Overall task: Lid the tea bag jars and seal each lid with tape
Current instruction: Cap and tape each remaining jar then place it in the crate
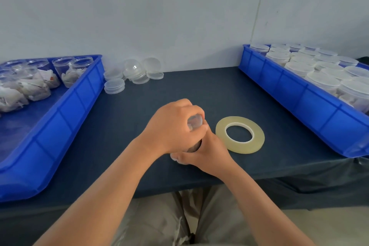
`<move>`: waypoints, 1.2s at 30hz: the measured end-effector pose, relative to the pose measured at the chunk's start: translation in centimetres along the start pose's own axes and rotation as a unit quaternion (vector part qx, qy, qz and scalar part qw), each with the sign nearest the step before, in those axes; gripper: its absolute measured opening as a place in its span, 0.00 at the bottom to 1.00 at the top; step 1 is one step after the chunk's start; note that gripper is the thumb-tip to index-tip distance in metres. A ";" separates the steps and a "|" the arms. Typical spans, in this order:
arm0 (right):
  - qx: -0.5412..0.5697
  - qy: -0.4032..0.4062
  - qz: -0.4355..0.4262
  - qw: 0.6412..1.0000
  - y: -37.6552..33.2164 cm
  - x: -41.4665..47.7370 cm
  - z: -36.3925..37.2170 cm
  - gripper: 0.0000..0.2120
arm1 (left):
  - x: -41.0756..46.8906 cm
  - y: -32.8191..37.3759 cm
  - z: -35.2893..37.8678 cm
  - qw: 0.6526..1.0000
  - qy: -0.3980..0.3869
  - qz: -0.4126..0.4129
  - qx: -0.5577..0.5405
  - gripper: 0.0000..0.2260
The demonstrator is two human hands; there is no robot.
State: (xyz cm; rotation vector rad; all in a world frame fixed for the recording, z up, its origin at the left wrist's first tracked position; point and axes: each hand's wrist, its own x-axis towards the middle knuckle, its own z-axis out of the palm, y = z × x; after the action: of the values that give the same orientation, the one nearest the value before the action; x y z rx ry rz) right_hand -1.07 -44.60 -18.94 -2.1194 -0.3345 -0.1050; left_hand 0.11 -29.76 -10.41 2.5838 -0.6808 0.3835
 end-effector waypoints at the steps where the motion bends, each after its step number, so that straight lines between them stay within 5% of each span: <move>1: -0.002 0.002 -0.001 1.000 -0.1 -0.1 0.0 0.40 | 0.0 -0.1 0.0 1.000 -0.003 0.012 -0.012 0.10; 8: 0.045 0.000 -0.005 0.999 0.1 0.1 0.1 0.46 | -0.2 -0.3 -0.5 0.999 -0.003 0.034 -0.038 0.11; 17: -0.038 0.019 -0.066 0.997 -0.1 0.3 0.6 0.31 | -1.3 2.2 2.7 0.979 0.104 -0.174 -0.009 0.48; 24: -0.024 0.006 -0.040 0.999 -0.3 0.0 0.3 0.34 | -1.9 1.9 3.8 0.956 0.191 -0.207 -0.080 0.45; 36: 0.038 -0.011 0.028 0.999 -0.3 0.3 -0.2 0.39 | -1.6 -0.5 2.2 0.982 0.107 -0.119 -0.104 0.35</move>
State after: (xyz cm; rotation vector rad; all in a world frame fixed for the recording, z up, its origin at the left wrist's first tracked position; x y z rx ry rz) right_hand -0.84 -44.54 -18.50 -2.0534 -0.2884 -0.0359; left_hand -0.66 -29.76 -13.03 2.3471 -0.3141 0.4761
